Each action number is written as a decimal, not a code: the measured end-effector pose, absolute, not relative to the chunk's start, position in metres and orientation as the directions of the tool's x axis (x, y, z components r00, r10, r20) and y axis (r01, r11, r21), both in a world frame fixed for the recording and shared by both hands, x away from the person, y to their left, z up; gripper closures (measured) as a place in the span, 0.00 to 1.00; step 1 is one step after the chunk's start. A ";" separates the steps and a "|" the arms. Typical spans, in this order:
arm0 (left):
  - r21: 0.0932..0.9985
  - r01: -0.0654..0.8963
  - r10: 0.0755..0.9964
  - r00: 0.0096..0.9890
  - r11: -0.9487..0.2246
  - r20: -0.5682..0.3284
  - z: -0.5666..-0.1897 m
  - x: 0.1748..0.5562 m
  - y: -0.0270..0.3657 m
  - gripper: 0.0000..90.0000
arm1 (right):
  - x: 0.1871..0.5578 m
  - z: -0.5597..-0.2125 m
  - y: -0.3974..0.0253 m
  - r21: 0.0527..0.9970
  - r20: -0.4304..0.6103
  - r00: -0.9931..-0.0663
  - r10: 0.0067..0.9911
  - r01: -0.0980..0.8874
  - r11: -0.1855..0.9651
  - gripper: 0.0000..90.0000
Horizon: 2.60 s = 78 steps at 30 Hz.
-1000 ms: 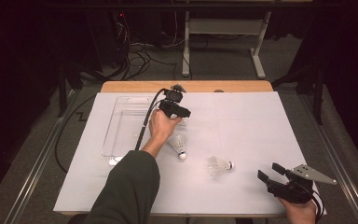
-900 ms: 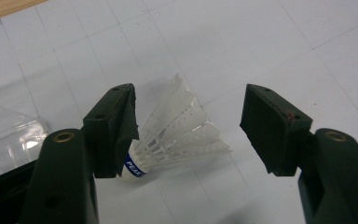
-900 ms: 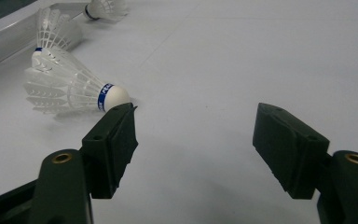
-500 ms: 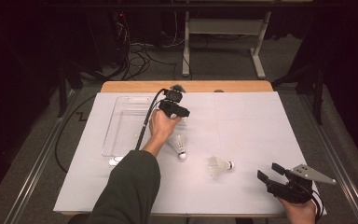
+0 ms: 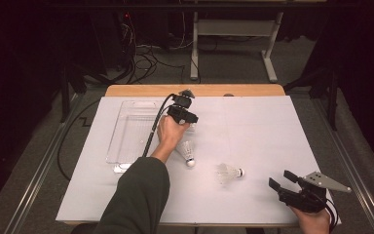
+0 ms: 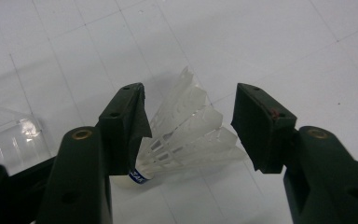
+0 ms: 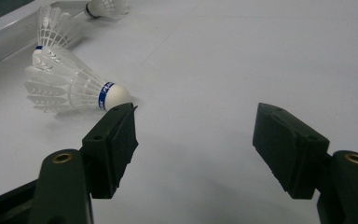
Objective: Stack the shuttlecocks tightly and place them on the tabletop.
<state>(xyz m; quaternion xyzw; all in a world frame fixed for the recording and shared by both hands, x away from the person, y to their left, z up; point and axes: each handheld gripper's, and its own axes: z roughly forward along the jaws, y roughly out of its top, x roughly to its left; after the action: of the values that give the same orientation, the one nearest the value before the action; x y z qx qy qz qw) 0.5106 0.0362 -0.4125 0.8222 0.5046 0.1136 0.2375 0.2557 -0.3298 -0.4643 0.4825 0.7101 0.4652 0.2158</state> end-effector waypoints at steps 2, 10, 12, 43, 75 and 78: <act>0.502 0.777 0.884 0.464 -0.380 -0.049 -0.413 0.511 0.036 0.51 | 0.256 -0.464 -0.330 0.869 0.142 -0.442 0.886 0.484 0.102 0.34; 0.502 0.771 0.879 0.475 -0.391 -0.046 -0.415 0.511 0.035 0.61 | 0.256 -0.464 -0.330 0.869 0.142 -0.442 0.886 0.484 0.102 0.34; 0.502 0.770 0.877 0.479 -0.394 -0.046 -0.415 0.511 0.035 0.64 | 0.256 -0.464 -0.330 0.869 0.142 -0.442 0.886 0.484 0.102 0.34; 0.521 0.736 0.854 0.520 -0.431 -0.028 -0.404 0.505 0.038 0.98 | 0.256 -0.465 -0.330 0.867 0.140 -0.442 0.886 0.487 0.106 0.34; 0.510 0.699 0.812 0.584 -0.501 -0.004 -0.404 0.501 0.005 0.98 | 0.256 -0.465 -0.329 0.866 0.141 -0.448 0.883 0.487 0.109 0.34; 0.507 0.695 0.805 0.593 -0.509 -0.004 -0.404 0.501 0.002 0.98 | 0.256 -0.465 -0.329 0.867 0.141 -0.449 0.882 0.487 0.109 0.34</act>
<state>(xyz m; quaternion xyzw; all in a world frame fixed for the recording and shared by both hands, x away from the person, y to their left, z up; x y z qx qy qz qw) 0.5005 0.0021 -0.4041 0.8608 0.4358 0.1167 0.2354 0.2561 -0.3290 -0.4647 0.4799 0.7134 0.4640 0.2130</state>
